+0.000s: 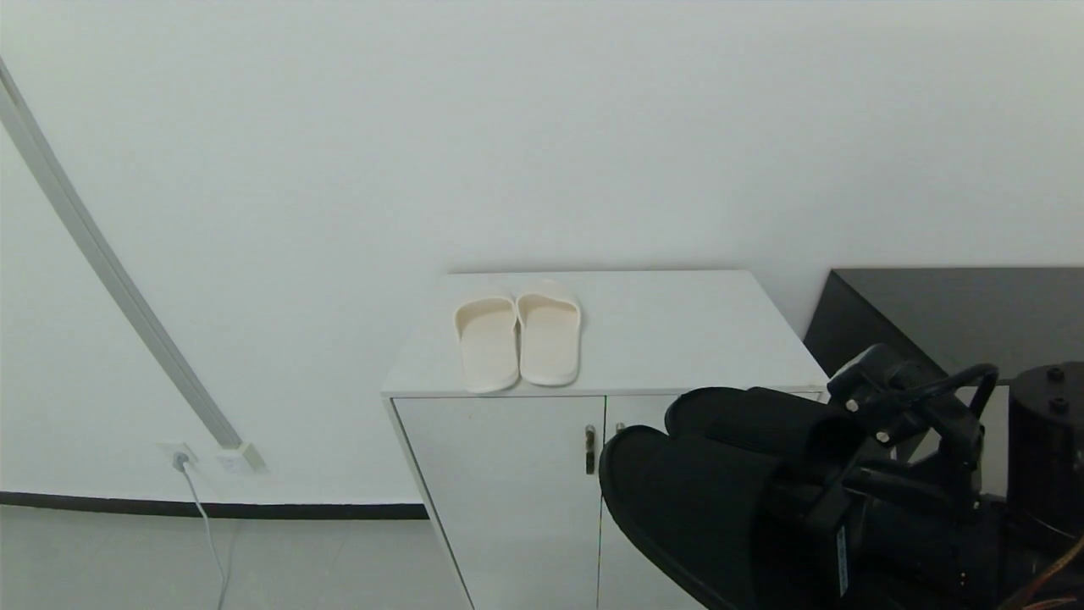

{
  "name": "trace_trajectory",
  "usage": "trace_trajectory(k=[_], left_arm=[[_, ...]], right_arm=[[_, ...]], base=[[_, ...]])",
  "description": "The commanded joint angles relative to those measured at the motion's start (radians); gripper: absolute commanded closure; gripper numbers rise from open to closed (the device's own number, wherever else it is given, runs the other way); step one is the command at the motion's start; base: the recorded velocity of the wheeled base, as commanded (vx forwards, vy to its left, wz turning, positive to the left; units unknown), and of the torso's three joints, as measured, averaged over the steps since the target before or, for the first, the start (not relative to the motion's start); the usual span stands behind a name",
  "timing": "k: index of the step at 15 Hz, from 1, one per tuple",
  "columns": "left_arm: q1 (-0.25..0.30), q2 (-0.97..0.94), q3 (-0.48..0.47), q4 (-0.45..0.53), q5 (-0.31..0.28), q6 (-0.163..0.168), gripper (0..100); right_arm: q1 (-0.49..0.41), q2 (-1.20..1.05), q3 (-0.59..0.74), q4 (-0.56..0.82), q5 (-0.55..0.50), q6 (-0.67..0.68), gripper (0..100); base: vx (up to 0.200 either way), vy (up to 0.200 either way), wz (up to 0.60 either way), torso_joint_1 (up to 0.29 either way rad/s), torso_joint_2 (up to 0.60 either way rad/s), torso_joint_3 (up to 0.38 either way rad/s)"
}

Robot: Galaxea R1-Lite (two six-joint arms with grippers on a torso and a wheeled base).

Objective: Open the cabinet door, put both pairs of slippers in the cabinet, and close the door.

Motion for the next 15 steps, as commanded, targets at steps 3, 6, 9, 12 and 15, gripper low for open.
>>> trace_trajectory(k=[3,6,9,12,15], left_arm=[[0.000,0.001,0.000,0.000,0.000,-0.001,100],[0.000,0.001,0.000,0.000,-0.003,0.001,0],[0.000,0.001,0.000,0.000,-0.002,0.001,0],[0.000,0.001,0.000,0.000,-0.002,0.001,0],[0.000,0.001,0.000,0.000,-0.002,0.001,0]], right_arm=[[0.000,0.005,0.005,0.001,0.000,-0.002,100],[0.002,0.005,0.005,0.001,0.000,-0.002,100],[0.002,0.005,0.011,0.001,-0.002,-0.002,100],[0.003,0.007,0.014,0.001,0.000,-0.004,100],[0.003,0.008,0.017,0.001,0.000,-0.018,100]], base=[[0.000,0.000,0.00,-0.141,0.35,0.183],[0.000,0.000,0.00,-0.185,0.43,0.243],[0.000,0.000,0.00,-0.227,0.54,0.310],[0.000,0.000,0.00,-0.225,0.55,0.318],[0.000,0.000,0.00,-0.204,0.52,0.318]])
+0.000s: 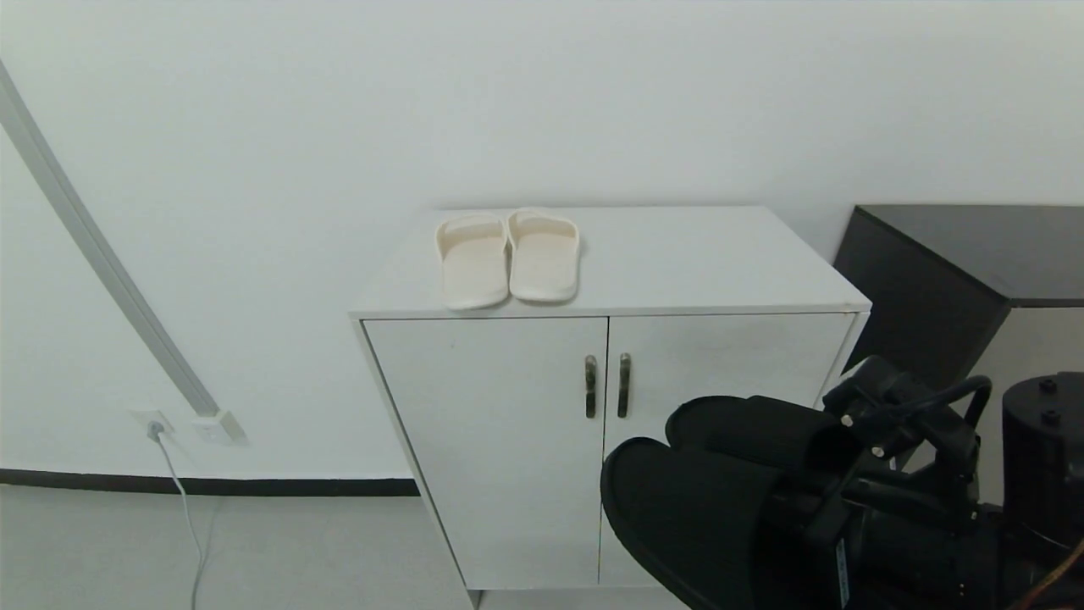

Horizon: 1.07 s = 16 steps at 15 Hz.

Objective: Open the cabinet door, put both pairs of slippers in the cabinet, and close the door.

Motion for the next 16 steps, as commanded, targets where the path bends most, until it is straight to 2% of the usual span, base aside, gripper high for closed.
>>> trace_trajectory(k=[1,10,16], left_arm=[[0.000,0.001,0.000,0.000,0.001,-0.001,0],[0.000,0.001,0.000,0.000,0.001,-0.001,0],[0.000,0.001,0.000,0.000,0.002,0.001,0]], right_arm=[[0.001,0.009,0.004,-0.002,0.000,-0.003,100],[0.001,0.012,0.010,-0.001,0.000,-0.005,100],[0.001,0.014,0.023,-0.002,0.001,-0.014,100]], base=[[0.000,0.000,0.00,-0.183,0.52,0.320],[0.000,0.000,0.00,-0.156,0.49,0.326],[0.000,0.000,0.00,-0.096,0.45,0.367]])
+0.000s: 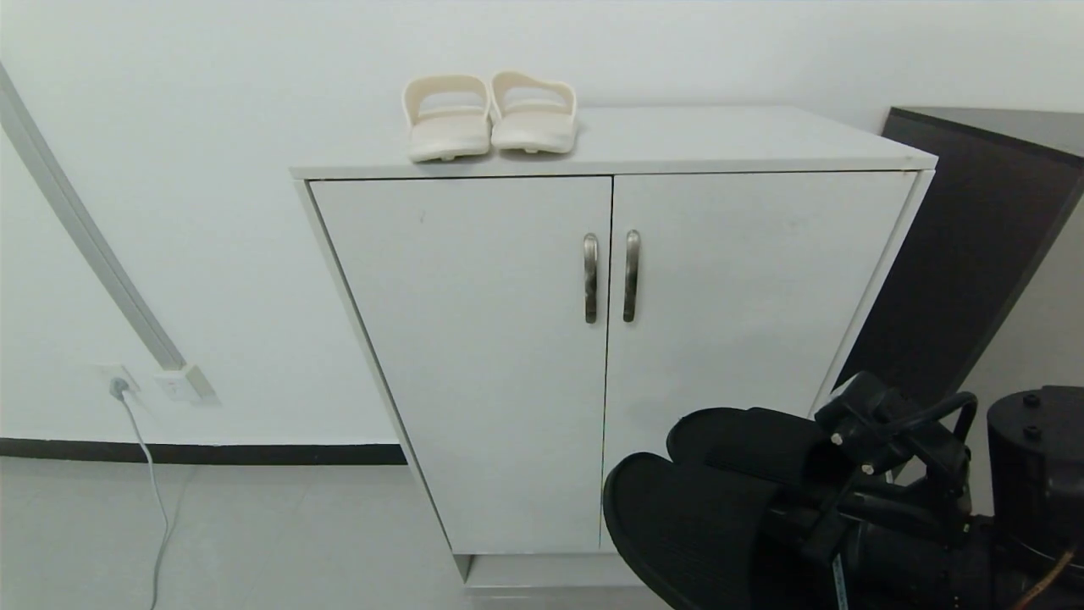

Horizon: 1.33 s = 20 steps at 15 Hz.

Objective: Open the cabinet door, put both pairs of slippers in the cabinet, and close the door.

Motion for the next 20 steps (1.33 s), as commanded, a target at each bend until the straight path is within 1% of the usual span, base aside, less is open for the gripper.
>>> trace_trajectory(k=[1,2,3,6,7,8,9,10,11,12,14,15,16,18,20], left_arm=[[0.000,0.001,0.000,0.000,0.000,0.002,0],[0.000,0.001,0.000,0.000,0.000,0.007,0],[0.000,0.001,0.000,0.000,-0.010,0.022,0],[0.000,0.009,-0.006,-0.003,-0.017,0.021,0],[-0.001,0.020,-0.063,-0.011,-0.017,-0.002,0],[-0.010,0.075,-0.175,-0.003,-0.019,-0.091,0],[-0.010,0.075,-0.175,-0.003,-0.019,-0.091,0],[-0.021,0.181,-0.236,0.017,-0.082,-0.136,0],[-0.021,0.207,-0.233,0.020,-0.122,-0.128,0],[-0.021,0.259,-0.227,0.017,-0.174,-0.128,0],[-0.026,0.339,-0.238,-0.002,-0.241,-0.126,0],[-0.026,0.383,-0.247,-0.023,-0.275,-0.119,0],[-0.026,0.442,-0.256,-0.052,-0.300,-0.105,0],[-0.026,0.540,-0.259,-0.129,-0.326,-0.097,0],[-0.026,0.629,-0.262,-0.204,-0.370,-0.080,0]], right_arm=[[0.000,0.009,0.002,0.000,0.000,-0.001,100],[0.000,0.010,0.002,0.000,0.000,-0.003,100],[0.002,0.010,0.002,0.000,0.000,-0.006,100],[0.000,0.009,0.002,-0.002,0.000,-0.006,100],[0.000,0.009,0.002,0.000,0.000,-0.006,100],[0.000,0.009,0.002,0.000,0.000,-0.006,100],[0.000,0.009,0.002,0.000,0.000,-0.006,100],[0.002,0.009,0.002,0.000,0.000,-0.007,100],[0.002,0.007,0.002,0.000,-0.002,-0.007,100],[0.002,0.006,0.002,0.000,-0.002,-0.007,100],[0.003,0.004,0.002,0.000,-0.002,-0.007,100],[0.003,0.004,0.005,0.000,-0.002,-0.007,100],[0.003,0.004,0.007,0.000,-0.002,-0.007,100],[0.003,0.004,0.007,-0.010,-0.002,-0.007,100],[0.003,0.004,0.010,-0.017,-0.002,-0.007,100]], base=[[0.000,0.000,0.00,-0.041,0.44,0.378],[0.000,0.000,0.00,-0.036,0.45,0.403],[0.000,0.000,0.00,-0.012,0.44,0.427],[0.000,0.000,0.00,-0.002,0.23,0.230],[0.000,0.000,0.00,0.002,0.06,0.046],[0.000,0.000,0.00,0.000,0.00,0.000],[0.000,0.000,0.00,0.000,0.00,0.000],[0.000,0.000,0.00,0.000,0.00,0.000],[0.000,0.000,0.00,0.000,0.00,0.000],[0.000,0.000,0.00,0.000,0.00,0.000],[0.000,0.000,0.00,0.000,0.00,0.000],[0.000,0.000,0.00,0.000,0.00,0.000],[0.000,0.000,0.00,0.000,0.00,0.000],[0.000,0.000,0.00,0.000,0.00,0.000],[0.000,0.000,0.00,0.000,0.00,0.000]])
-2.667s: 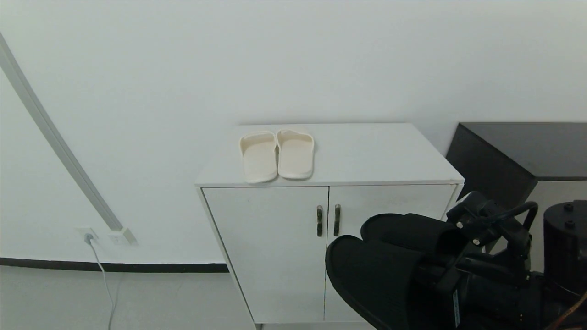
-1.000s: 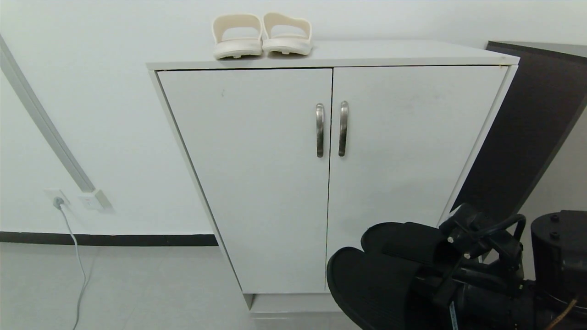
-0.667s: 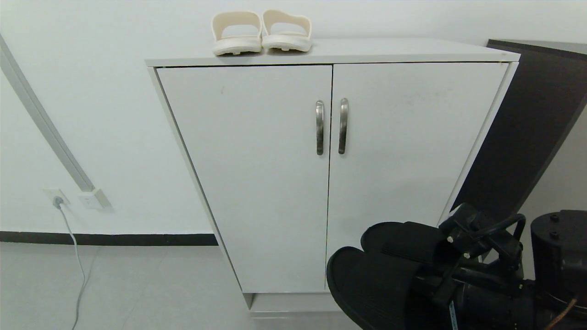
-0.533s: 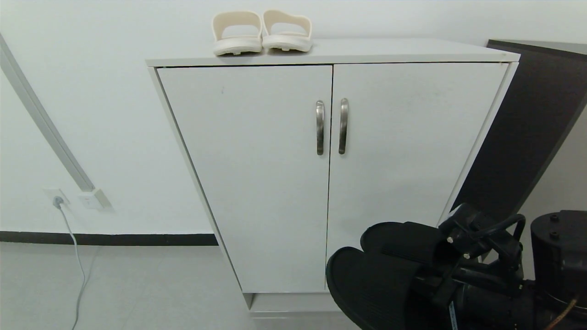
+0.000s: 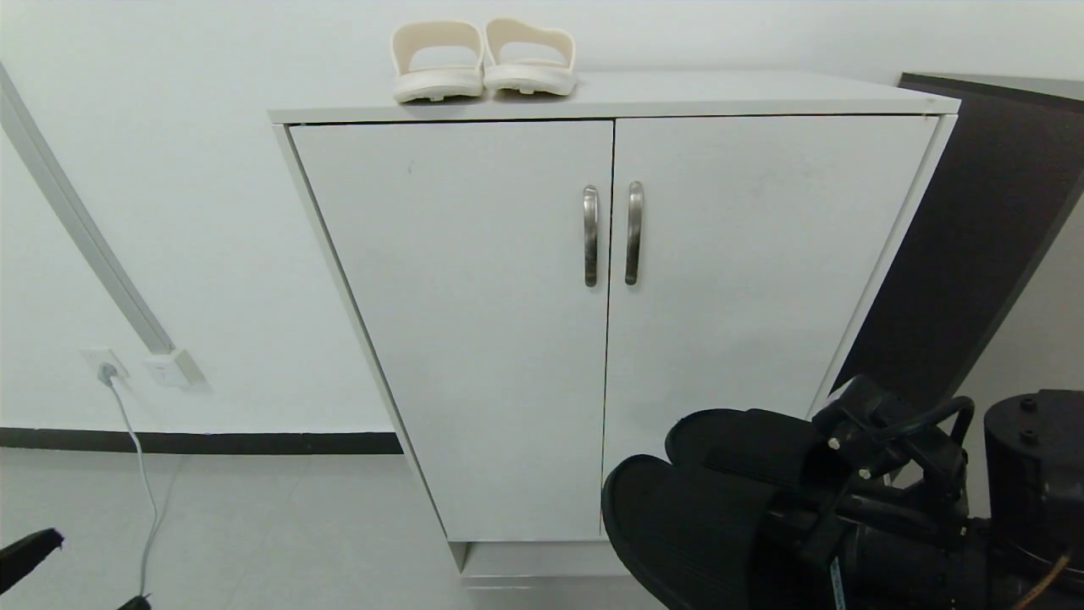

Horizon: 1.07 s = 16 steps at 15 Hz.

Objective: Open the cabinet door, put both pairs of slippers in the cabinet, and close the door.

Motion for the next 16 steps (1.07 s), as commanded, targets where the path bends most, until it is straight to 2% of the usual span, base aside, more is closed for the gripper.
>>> trace_trajectory(k=[1,4,5,8,11,16], left_arm=[[0.000,0.172,-0.009,-0.072,-0.026,0.025,0],[-0.002,0.295,-0.038,-0.158,-0.054,0.085,0],[-0.028,0.350,-0.067,-0.168,-0.066,0.101,0],[-0.146,0.462,-0.133,-0.195,-0.068,0.101,0],[-0.235,0.591,-0.174,-0.301,-0.061,0.098,0],[-0.305,0.788,-0.194,-0.527,-0.060,0.097,0]], right_arm=[[0.000,-0.001,0.003,-0.001,0.000,0.000,100],[0.003,0.008,0.003,-0.001,0.000,0.000,100],[0.006,0.007,0.003,-0.002,0.002,0.000,100],[0.006,0.007,0.004,-0.002,0.000,0.000,100],[0.008,0.004,0.008,-0.002,0.000,-0.017,100],[0.008,0.004,0.011,-0.002,0.000,-0.028,100]], base=[[0.000,0.000,0.00,0.000,0.00,0.000],[0.000,0.000,0.00,0.000,0.00,0.000],[0.000,0.000,0.00,0.000,0.00,0.000],[0.000,0.000,0.00,0.000,0.00,0.000],[0.000,0.000,0.00,0.000,0.00,0.000],[0.000,0.000,0.00,0.000,0.00,0.000]])
